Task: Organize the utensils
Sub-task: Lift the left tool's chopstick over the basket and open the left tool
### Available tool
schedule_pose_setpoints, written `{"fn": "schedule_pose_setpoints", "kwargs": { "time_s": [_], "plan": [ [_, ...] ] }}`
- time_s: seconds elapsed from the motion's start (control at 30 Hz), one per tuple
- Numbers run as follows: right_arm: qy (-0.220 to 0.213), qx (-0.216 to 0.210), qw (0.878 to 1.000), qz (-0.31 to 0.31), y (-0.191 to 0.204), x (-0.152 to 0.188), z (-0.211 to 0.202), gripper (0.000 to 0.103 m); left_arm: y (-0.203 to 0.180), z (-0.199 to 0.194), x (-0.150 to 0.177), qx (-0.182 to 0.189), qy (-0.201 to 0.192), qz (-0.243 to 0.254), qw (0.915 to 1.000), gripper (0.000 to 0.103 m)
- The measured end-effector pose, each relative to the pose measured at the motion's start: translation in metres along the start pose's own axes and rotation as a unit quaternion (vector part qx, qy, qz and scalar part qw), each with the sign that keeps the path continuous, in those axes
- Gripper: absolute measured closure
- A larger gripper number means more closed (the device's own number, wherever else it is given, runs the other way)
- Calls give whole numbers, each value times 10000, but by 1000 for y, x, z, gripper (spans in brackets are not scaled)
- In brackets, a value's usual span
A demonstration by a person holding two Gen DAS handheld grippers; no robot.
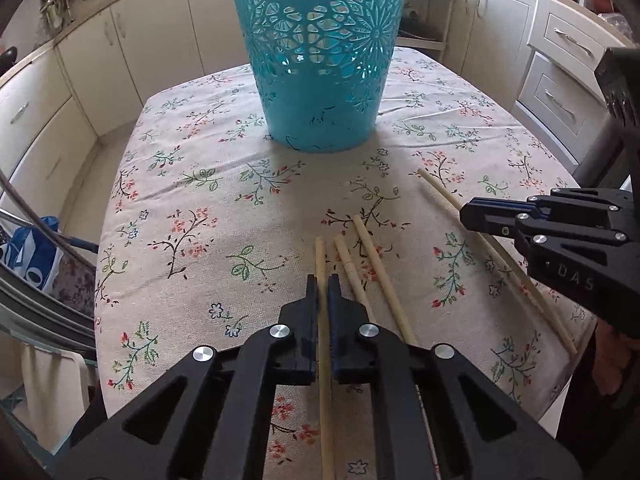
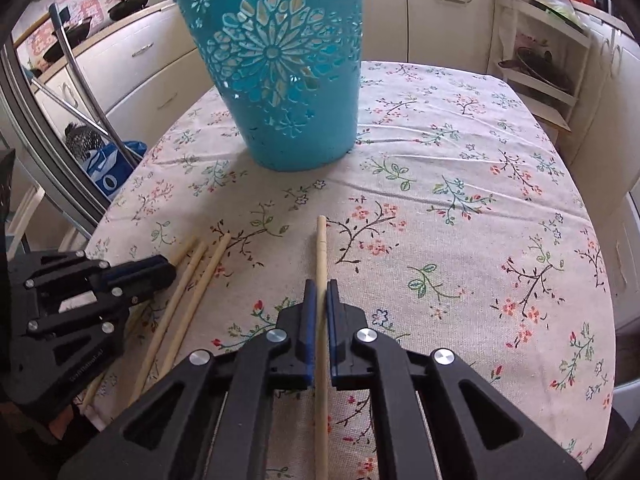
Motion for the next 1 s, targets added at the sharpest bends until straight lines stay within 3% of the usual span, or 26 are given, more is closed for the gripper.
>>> {"fn": "schedule_pose_setpoints", "kwargs": {
  "time_s": [0.27, 0.6, 0.73, 0.83, 0.87, 1.0],
  "plan": [
    [60, -62, 9999, 65, 0, 1, 1, 96, -2, 1, -1, -78, 8, 12, 10000, 96],
    [72, 6, 9999, -78, 3, 0, 4, 94, 4, 1, 1, -203, -22, -40, 9998, 82],
    [56, 148, 9997, -180, 6, 2, 4, 97, 5, 0, 1, -166, -71, -33, 9998, 84],
    [-15, 136, 9999, 57, 1, 5, 1, 97, 4, 1, 0, -44, -106, -56, 9999, 98],
    [-41, 96, 9997, 198, -2, 6, -1, 97, 3, 2, -1, -17, -109, -104, 9999, 98],
    [-102, -10, 9984, 564, -11, 10, -7, 97, 10, 8, -8, 456, -48, -852, 9953, 98]
  ]
}}
Point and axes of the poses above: each gripper's, at about its wrist camera, not at the fingertips, and z roughly the way its jaws point, y to its left, x to its underside, the point moved 5 cm from there along z, roughly the way its jaws point, and after that the axes turned 7 degrees about -x, right-handed, at the moved point
